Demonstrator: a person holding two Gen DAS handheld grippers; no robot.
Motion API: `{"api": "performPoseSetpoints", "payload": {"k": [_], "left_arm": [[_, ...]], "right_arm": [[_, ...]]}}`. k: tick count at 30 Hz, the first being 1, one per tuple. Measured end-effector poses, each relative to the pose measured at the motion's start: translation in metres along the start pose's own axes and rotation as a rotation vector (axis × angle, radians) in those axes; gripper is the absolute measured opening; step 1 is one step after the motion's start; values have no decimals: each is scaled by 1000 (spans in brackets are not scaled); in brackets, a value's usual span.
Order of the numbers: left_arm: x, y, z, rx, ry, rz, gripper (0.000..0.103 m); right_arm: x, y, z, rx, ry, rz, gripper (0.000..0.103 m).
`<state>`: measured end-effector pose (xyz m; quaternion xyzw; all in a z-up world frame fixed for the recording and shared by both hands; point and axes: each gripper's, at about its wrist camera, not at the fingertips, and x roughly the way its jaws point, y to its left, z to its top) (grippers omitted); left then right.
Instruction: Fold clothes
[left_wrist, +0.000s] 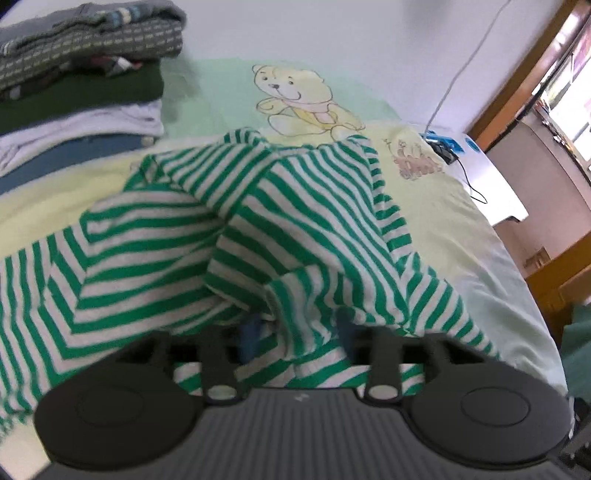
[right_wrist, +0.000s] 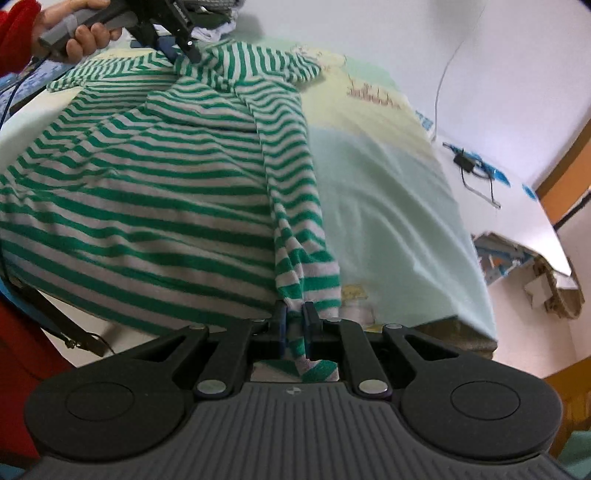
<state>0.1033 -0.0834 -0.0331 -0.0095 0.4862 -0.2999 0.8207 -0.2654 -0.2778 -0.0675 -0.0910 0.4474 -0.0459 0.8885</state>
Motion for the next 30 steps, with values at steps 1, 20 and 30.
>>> {"api": "performPoseSetpoints", "payload": {"k": [1,20,30], "left_arm": [[3,-2,-1,-5,-4,1,54],[-13,-14,30,84,-103,90,8],[-10,-19,5,98,-47,58,9]], "right_arm": [[0,0,0,16,-2,4,9],[-21,14,7,113,-54,231,10],[-34,-15,-7,281,-62,197,22]]}}
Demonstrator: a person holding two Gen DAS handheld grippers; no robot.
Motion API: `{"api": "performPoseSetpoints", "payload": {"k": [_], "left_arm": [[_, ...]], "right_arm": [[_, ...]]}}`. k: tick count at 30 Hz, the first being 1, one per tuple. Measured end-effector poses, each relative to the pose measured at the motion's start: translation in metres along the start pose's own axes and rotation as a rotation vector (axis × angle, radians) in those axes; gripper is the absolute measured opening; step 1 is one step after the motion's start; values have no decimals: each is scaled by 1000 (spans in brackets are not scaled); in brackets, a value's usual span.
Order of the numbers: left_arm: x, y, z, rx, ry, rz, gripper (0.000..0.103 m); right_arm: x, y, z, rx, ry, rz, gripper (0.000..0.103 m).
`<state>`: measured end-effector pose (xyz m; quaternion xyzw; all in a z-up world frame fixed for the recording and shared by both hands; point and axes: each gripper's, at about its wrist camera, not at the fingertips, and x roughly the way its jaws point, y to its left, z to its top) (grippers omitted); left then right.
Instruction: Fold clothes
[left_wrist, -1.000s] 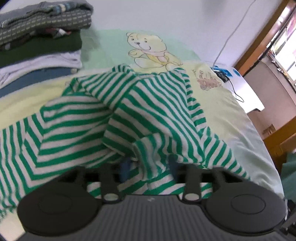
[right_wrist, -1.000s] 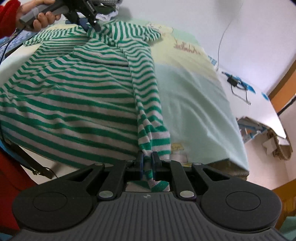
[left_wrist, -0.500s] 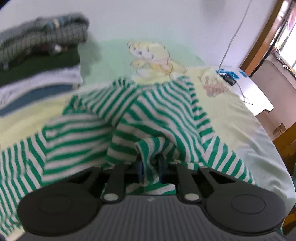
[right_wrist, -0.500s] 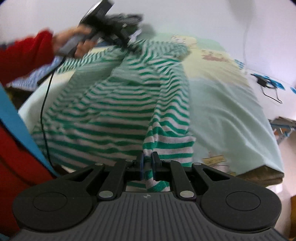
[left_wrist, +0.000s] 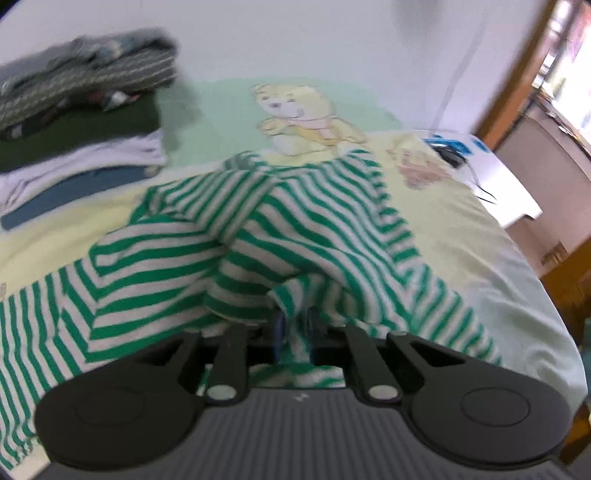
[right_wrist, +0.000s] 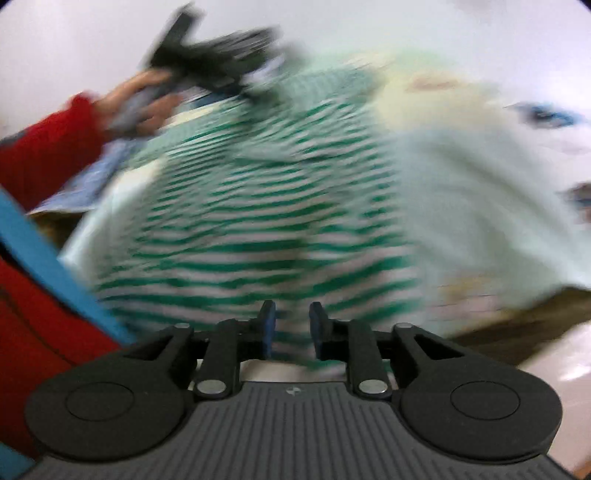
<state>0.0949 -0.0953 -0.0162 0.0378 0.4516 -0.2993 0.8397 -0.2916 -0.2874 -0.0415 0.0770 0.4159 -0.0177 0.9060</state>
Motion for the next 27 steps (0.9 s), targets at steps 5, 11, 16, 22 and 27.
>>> {"api": "performPoseSetpoints", "payload": {"k": [5,11,16,22,27], "left_arm": [[-13,-42,-10,154,-63,-36,21],[17,-58,-5,153,-45,-32,37],[27,-54,-4,143,-28,-16,39],[38,-48,-3,132,-8,5,48],[42,-48,-3,135,-2,4,49]], "right_arm": [[5,-12,-5,79,0,-6,25],[21,-24,-12,170,13,-3,25],[29,-31,-18,220,30,-6,3],[9,-17,-31,170,104,4,2],[13,-14,-45,208,154,4,2]]}}
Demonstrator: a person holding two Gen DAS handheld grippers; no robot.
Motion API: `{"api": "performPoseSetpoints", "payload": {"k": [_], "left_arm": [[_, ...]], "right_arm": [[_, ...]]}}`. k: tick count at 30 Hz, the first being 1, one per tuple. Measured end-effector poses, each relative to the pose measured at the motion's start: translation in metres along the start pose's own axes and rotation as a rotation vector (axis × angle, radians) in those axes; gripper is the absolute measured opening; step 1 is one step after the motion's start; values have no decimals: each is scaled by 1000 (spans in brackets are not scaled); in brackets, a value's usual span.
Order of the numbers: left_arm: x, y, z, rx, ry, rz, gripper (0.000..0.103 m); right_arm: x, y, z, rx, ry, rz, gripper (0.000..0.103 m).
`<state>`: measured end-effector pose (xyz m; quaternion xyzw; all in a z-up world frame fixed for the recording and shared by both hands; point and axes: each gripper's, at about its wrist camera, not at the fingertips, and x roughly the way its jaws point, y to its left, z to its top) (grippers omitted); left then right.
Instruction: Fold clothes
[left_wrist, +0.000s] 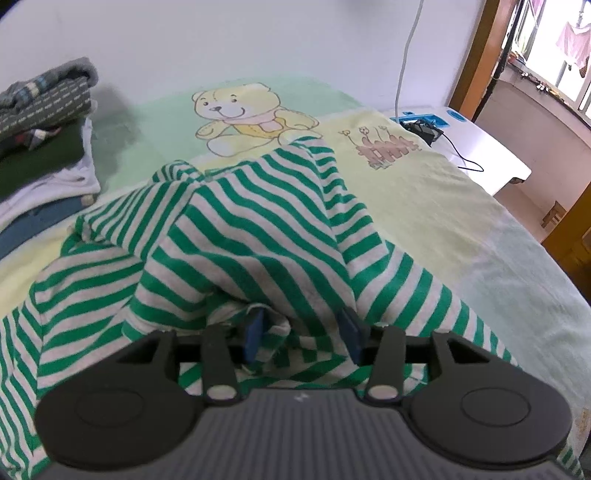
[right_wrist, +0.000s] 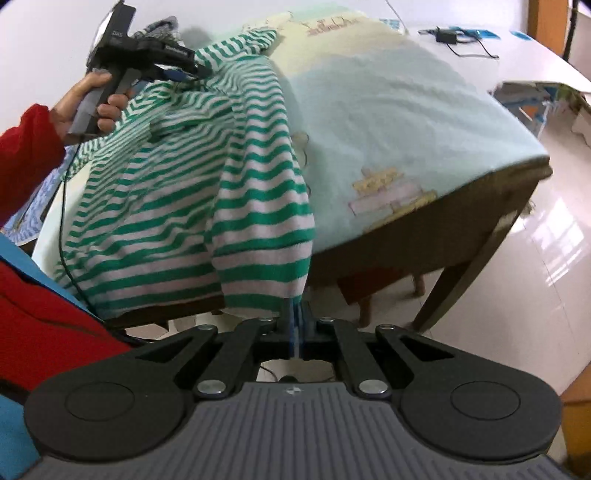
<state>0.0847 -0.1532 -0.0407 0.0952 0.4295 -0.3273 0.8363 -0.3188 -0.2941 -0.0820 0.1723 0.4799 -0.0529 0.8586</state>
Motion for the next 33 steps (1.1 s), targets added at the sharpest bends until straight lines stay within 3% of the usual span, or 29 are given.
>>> {"api": "performPoseSetpoints", "payload": {"k": [3,4,6,8,10,15,16,17,22,24,26,30,31,33], "left_arm": [[2,-1,1,6,2,-3,53],[2,-1,1,8,2,-4,54],[4,-1,1,11,4,-6,58],[3,-2,1,10,2,-8,58],[3,-3,0,8,1,-10,59],[-1,-3,0,-4,-4,-21,61],[-3,-2,-1,-11,-9,-29,61],[-6,0,-1,-18,-16,-37,61],[-13,11,-5,-52,-25,-45,62],[-14,16,-8,-65,-24,-59,63],[-13,19,-11,-70,-24,-58,64],[-21,19,-20,-66,-40,-37,65],[-26,18,-24,-63,-48,-33,66],[-36,18,-37,-66,-59,-27,69]], "right_arm": [[19,-2,1,-6,47,-93,0],[16,-3,3,-16,24,-126,0],[-1,-9,10,19,-64,-123,8],[-15,-14,19,68,-143,-74,28],[-12,-12,27,93,-177,-31,37],[23,-3,28,120,-84,19,34],[25,-4,26,145,-64,50,15],[24,-6,25,163,-57,79,7],[-25,-7,34,116,-121,205,7],[-33,-11,37,76,-87,216,7],[-18,-10,39,63,-41,136,7],[14,8,46,-84,73,-176,12],[8,13,51,-135,30,-218,13],[-10,21,68,-189,-79,-200,24]]}}
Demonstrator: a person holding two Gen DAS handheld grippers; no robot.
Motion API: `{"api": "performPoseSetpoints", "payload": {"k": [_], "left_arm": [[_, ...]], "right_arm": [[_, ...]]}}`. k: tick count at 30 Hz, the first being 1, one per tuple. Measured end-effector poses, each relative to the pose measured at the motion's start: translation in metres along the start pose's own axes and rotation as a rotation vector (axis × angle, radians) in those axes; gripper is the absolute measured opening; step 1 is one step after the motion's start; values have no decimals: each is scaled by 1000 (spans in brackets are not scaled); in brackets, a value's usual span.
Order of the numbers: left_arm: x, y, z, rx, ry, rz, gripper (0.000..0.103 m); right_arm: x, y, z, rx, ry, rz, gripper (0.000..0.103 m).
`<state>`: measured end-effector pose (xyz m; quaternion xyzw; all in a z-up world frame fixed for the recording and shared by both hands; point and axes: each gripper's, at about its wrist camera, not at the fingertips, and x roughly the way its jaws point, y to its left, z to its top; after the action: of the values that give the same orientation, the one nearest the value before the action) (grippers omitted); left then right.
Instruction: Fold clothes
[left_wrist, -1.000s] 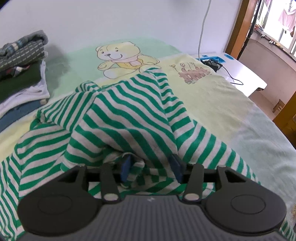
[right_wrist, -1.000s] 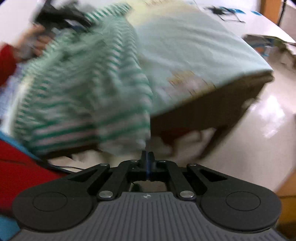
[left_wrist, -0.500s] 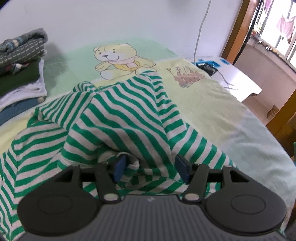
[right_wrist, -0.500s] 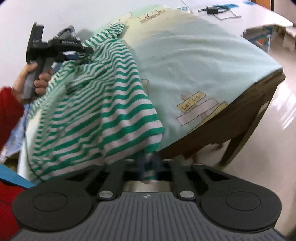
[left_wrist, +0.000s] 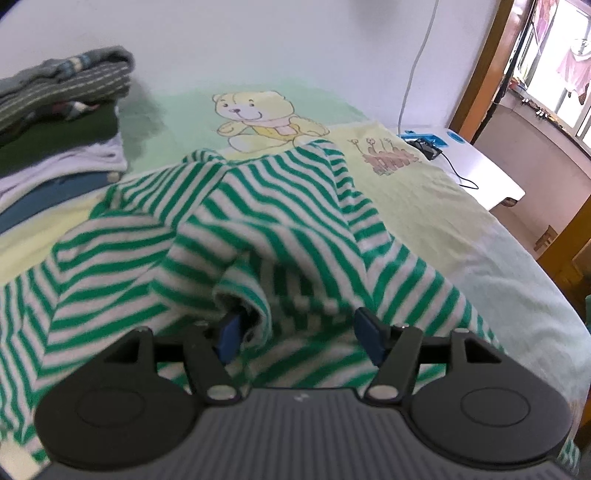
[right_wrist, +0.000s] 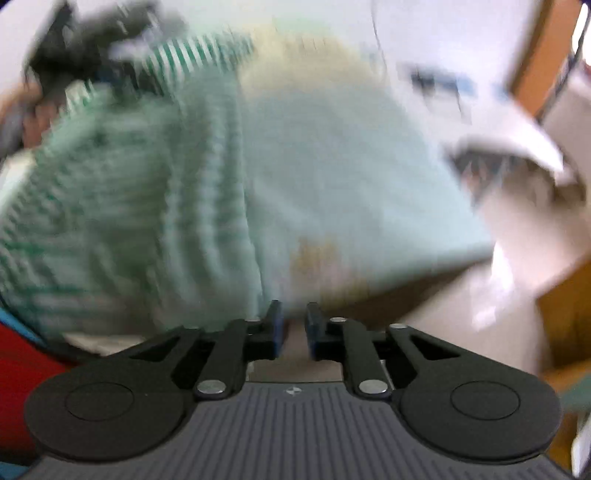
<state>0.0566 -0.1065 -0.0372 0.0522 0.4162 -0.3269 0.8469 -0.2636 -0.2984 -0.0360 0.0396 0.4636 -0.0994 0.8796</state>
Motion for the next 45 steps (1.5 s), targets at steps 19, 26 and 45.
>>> {"api": "performPoseSetpoints", "payload": {"k": [19,26,45], "left_arm": [[-38,-55,-69,-363,-83,197,80],[-34,-110,-72,-410,-102,271,86],[6,-180,-85,-339,-10,218,90]], "right_arm": [[144,99,259,-590,-336,590,32],[212,167,309,-901,-281,701,39],[265,169,362,-638,-203,711,3]]}}
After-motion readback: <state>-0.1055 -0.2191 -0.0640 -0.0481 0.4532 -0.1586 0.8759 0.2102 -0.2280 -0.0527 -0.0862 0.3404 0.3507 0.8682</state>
